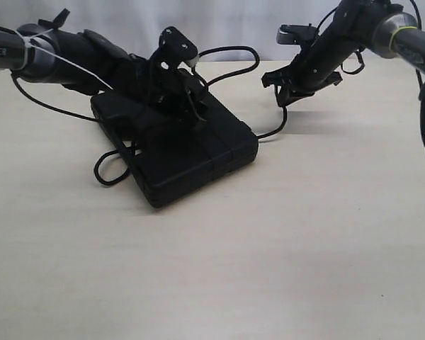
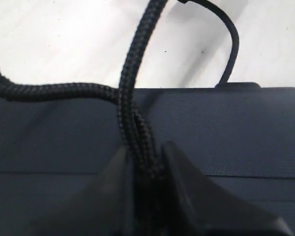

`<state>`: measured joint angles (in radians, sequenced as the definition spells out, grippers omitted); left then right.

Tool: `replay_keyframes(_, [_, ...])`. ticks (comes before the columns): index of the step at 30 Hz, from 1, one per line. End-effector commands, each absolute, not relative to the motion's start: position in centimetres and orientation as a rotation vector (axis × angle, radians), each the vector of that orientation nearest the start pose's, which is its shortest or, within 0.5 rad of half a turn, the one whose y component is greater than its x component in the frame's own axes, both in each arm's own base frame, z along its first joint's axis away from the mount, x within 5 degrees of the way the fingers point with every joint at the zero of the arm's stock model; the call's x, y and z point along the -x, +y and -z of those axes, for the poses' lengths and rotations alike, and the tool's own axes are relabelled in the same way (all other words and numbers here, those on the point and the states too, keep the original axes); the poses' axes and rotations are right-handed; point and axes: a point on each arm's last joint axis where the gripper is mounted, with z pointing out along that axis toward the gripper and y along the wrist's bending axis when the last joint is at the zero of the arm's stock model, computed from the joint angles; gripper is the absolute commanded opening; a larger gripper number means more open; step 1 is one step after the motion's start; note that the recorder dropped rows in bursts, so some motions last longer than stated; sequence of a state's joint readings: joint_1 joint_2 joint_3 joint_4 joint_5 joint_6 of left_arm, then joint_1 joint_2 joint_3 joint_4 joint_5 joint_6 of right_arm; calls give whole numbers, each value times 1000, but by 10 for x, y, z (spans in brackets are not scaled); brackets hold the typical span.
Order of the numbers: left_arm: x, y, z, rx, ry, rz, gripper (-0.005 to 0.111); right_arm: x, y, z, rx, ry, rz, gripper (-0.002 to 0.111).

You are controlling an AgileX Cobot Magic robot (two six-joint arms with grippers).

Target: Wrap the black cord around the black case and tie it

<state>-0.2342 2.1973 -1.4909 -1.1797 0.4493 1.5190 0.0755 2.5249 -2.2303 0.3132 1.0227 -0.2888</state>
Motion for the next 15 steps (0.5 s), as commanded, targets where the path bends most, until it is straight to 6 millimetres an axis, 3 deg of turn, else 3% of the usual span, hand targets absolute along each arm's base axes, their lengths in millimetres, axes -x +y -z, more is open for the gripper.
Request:
replay_keyframes(1, [-453, -122, -152, -776, 2137, 613, 0, -523, 69, -152, 466, 2604, -461, 4])
replay_keyframes(5, [-449, -102, -161, -753, 2077, 856, 0, -506, 75, -158, 556, 2439, -518, 4])
replay_keyframes(11, [-446, -100, -161, -771, 2081, 898, 0, -461, 86, -176, 867, 2111, -566, 4])
replay_keyframes(15, [-443, -101, -162, -799, 2070, 943, 0, -429, 86, -181, 1056, 1962, -498, 4])
